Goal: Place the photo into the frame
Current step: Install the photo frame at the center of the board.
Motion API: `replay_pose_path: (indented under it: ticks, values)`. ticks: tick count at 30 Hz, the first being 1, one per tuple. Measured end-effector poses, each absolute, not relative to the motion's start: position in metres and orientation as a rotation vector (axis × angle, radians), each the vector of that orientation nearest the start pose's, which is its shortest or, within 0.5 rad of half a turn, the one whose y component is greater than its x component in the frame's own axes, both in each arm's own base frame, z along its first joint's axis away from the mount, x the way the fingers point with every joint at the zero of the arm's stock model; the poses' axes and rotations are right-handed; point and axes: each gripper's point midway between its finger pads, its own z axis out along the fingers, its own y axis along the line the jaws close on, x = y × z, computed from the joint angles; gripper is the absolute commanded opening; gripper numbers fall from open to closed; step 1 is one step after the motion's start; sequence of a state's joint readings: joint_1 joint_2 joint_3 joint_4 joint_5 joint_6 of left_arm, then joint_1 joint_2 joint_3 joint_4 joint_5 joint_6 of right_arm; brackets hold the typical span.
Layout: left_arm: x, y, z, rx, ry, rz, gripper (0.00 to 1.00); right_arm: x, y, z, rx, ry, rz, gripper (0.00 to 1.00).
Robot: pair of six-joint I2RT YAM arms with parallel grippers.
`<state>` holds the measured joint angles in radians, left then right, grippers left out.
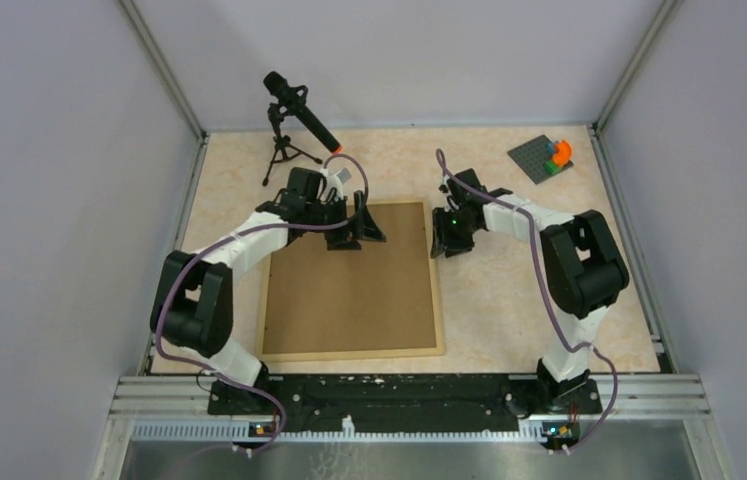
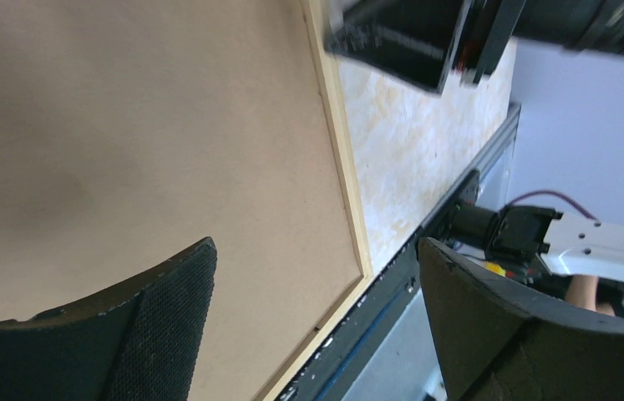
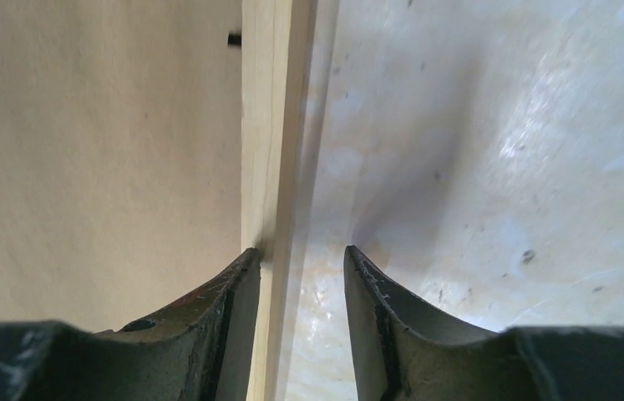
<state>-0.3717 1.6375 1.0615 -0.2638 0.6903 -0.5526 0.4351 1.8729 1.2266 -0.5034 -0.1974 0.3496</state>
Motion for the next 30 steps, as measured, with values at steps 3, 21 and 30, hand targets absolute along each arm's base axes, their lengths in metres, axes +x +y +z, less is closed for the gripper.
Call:
replay_pose_path:
  ticks: [3, 21, 30]
  values:
    - [0.309, -0.243, 0.137, 0.127, 2.49, -1.19, 0.94, 0.324, 0.211, 0.026, -0.194, 2.795, 0.511, 0.41]
    - [0.252, -0.237, 0.06, 0.029, 2.707, -1.298, 0.87, 0.379, 0.22, 0.027, -0.083, 2.771, 0.599, 0.31]
    - [0.256, -0.238, 0.06, 0.04, 2.682, -1.305, 0.87, 0.403, 0.218, 0.028, -0.096, 2.764, 0.56, 0.29]
